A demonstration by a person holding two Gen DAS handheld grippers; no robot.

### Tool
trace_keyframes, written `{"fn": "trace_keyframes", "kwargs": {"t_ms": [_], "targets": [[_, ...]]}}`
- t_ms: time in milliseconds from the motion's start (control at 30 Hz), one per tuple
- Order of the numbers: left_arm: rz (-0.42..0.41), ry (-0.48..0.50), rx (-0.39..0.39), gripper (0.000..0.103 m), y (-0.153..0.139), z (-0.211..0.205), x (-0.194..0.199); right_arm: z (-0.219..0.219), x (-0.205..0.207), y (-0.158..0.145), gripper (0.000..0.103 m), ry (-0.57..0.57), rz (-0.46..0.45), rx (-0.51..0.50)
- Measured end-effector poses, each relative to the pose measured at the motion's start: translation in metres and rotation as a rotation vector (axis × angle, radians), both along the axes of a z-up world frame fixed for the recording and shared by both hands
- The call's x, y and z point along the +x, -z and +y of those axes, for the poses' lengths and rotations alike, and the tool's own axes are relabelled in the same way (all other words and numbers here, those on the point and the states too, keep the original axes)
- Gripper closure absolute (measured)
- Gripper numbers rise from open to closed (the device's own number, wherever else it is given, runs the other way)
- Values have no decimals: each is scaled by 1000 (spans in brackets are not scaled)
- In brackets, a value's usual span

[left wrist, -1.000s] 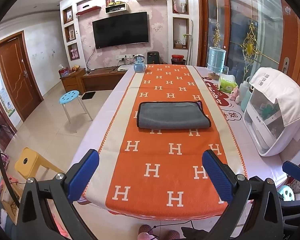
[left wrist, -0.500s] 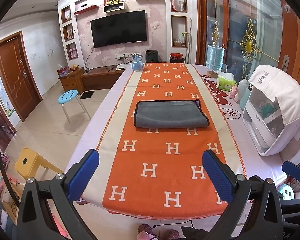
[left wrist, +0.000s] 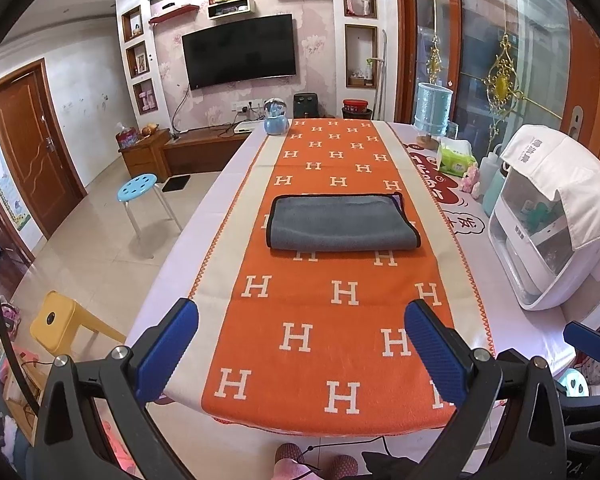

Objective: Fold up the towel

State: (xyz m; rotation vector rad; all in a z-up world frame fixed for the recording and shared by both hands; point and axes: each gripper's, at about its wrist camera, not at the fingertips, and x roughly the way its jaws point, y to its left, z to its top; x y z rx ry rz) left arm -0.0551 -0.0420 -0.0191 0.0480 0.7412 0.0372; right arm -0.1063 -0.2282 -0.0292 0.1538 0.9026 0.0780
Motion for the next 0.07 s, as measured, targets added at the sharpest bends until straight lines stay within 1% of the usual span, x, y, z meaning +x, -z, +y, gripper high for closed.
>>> {"fn": "trace_keyframes", "kwargs": {"t_ms": [67], "targets": [[3, -2, -1, 1, 0, -1, 1, -1, 1, 1, 0, -2, 3, 0]]}}
